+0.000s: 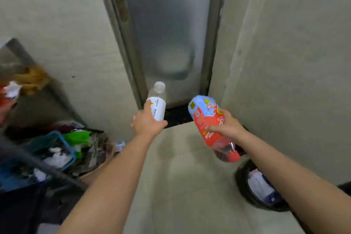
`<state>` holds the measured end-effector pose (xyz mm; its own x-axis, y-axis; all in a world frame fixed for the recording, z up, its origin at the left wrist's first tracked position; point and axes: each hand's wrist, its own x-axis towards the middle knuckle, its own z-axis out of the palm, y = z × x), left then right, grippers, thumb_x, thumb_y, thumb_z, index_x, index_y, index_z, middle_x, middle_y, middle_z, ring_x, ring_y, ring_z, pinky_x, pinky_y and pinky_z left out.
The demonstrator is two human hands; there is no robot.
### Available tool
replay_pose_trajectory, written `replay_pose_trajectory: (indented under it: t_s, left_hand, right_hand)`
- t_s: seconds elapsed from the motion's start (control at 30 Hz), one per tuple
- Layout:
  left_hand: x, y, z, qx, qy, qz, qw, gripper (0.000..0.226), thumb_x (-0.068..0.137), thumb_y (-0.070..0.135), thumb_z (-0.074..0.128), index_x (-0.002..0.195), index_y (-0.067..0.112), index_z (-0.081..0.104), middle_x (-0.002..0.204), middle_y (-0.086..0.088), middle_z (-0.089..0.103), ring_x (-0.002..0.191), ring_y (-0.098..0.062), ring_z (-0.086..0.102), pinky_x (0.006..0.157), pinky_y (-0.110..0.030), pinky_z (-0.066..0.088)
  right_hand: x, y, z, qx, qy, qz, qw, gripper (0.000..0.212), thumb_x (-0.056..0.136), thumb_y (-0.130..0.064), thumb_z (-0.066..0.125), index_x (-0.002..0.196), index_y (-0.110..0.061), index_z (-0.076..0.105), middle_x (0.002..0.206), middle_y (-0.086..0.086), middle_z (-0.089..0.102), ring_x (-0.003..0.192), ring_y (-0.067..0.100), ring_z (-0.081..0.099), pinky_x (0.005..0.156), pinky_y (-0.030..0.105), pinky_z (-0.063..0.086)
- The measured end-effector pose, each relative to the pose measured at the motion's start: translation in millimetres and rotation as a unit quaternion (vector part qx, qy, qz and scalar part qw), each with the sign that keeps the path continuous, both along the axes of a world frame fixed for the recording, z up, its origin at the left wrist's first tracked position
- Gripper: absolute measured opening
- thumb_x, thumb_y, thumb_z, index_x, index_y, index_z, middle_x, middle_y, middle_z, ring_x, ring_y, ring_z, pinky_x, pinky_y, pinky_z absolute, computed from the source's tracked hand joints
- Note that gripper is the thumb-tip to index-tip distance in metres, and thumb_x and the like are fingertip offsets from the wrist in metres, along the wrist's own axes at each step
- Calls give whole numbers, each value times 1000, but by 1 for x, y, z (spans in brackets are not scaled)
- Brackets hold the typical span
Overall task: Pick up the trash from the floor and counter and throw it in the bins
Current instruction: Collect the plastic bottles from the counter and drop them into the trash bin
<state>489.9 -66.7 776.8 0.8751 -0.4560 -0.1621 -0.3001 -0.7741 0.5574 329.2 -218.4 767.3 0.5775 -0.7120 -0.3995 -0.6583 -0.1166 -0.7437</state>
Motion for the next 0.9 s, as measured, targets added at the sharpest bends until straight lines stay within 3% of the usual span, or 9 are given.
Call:
replay_pose_trajectory:
  t_s: [0.13,0.23,0.27,0.4,0.53,0.57,0.67,0.83,0.9]
  left_hand:
    - [-6,-107,-22,40,16,-78,996,90,73,31,71,148,26,20,136,-13,47,127,-34,38,106,-41,37]
    - [-3,-184,-44,90,29,-132,987,89,76,33,70,148,28,19,140,-11,42,130,-33,35,106,-41,34]
    - [1,-209,-52,105,36,-148,983,88,76,34,70,148,28,18,141,-11,42,131,-33,35,106,-41,34]
    - [31,-310,-89,138,60,-204,967,86,78,38,68,148,26,18,140,-12,42,130,-32,37,106,-40,36]
    - [63,-414,-131,153,103,-247,951,82,81,38,66,147,22,21,140,-17,42,130,-35,39,106,-41,36]
    - [68,-438,-141,161,113,-256,946,81,81,39,67,146,21,22,139,-17,43,129,-35,40,105,-41,37]
    - [74,-496,-176,184,146,-284,930,81,81,38,68,146,20,24,140,-16,43,130,-34,42,105,-40,38]
    - [57,-560,-268,253,176,-323,895,82,80,39,68,147,20,23,139,-17,44,129,-35,42,106,-42,39]
    - [43,-570,-318,302,173,-330,877,81,81,43,65,146,20,23,138,-17,44,128,-35,42,105,-41,38]
  right_hand:
    - [-27,-91,-23,50,-10,-116,992,92,66,-35,81,141,-17,32,140,12,48,127,30,48,108,37,40]
    - [-37,-177,-92,60,-8,-187,981,126,14,-64,81,128,-20,51,127,11,61,116,31,59,103,45,48]
    - [-39,-209,-127,71,-3,-201,977,123,10,-63,80,122,-20,56,121,11,65,112,31,62,100,47,50]
    - [-20,-275,-142,81,28,-259,962,76,49,-39,82,117,-14,60,116,10,66,108,31,63,94,40,51]
    - [15,-346,-161,111,48,-288,950,49,68,-21,79,113,-10,63,111,10,67,99,28,65,91,36,51]
    - [23,-364,-171,125,56,-284,949,53,67,-25,79,114,-8,63,111,13,68,99,27,65,92,36,51]
    - [32,-407,-224,161,102,-292,937,98,37,-59,72,121,-8,59,122,17,65,110,30,64,100,43,50]
    - [42,-439,-284,222,165,-332,902,95,49,-59,70,127,-8,54,130,16,58,117,32,58,100,37,47]
    - [38,-446,-333,273,183,-323,887,82,68,-50,69,133,-5,46,136,17,53,123,32,53,94,32,44]
